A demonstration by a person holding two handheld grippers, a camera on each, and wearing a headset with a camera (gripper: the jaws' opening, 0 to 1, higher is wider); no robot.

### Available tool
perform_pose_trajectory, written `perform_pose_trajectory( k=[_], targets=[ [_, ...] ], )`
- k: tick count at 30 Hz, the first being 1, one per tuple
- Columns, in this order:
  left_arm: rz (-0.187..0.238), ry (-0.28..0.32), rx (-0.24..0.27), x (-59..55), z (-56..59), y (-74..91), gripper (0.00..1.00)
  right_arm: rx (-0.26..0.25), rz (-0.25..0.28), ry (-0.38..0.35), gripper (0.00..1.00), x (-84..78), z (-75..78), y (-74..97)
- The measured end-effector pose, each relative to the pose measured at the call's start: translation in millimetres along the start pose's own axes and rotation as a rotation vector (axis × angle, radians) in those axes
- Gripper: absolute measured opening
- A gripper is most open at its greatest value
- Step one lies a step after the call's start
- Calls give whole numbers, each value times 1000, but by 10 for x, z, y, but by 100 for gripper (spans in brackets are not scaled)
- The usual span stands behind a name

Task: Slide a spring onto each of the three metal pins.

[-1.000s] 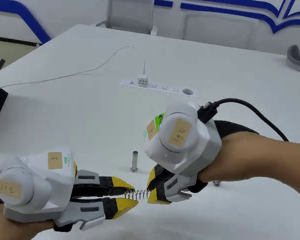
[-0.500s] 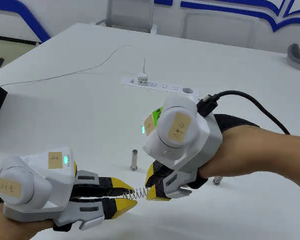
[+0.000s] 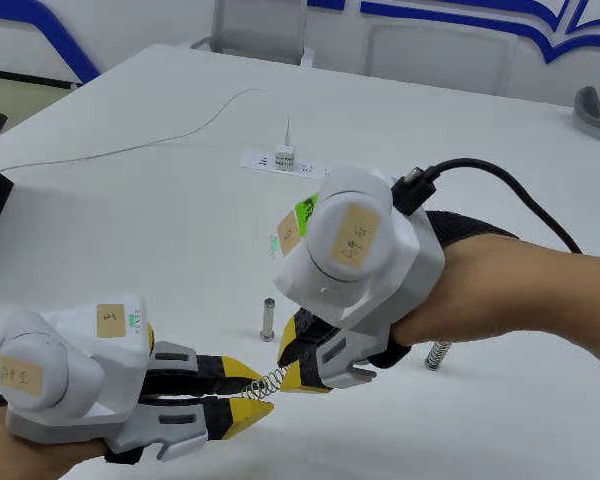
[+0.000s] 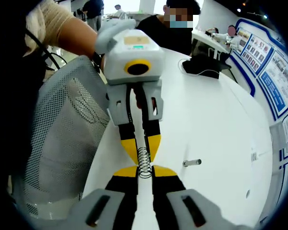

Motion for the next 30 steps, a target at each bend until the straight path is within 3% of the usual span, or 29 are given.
perform_pose_trajectory(
  k=[18,30],
  targets=[
    [2,-7,-12,8,37,-15,11,3,36,26,11,191,-18,13],
    [11,0,-9,13,27,-11,11,-1,41,12,13,192,-9,16]
  ],
)
Point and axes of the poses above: the centre of the closed fingertips' face, and the gripper's own axes: y roughly backward along the fingers, z roughly to its right, x roughly out of its top, the point moved 2 cm from there along y, roughly backward along the fingers, and after that the axes turned 12 degrees about x, right-handed, at the moved point
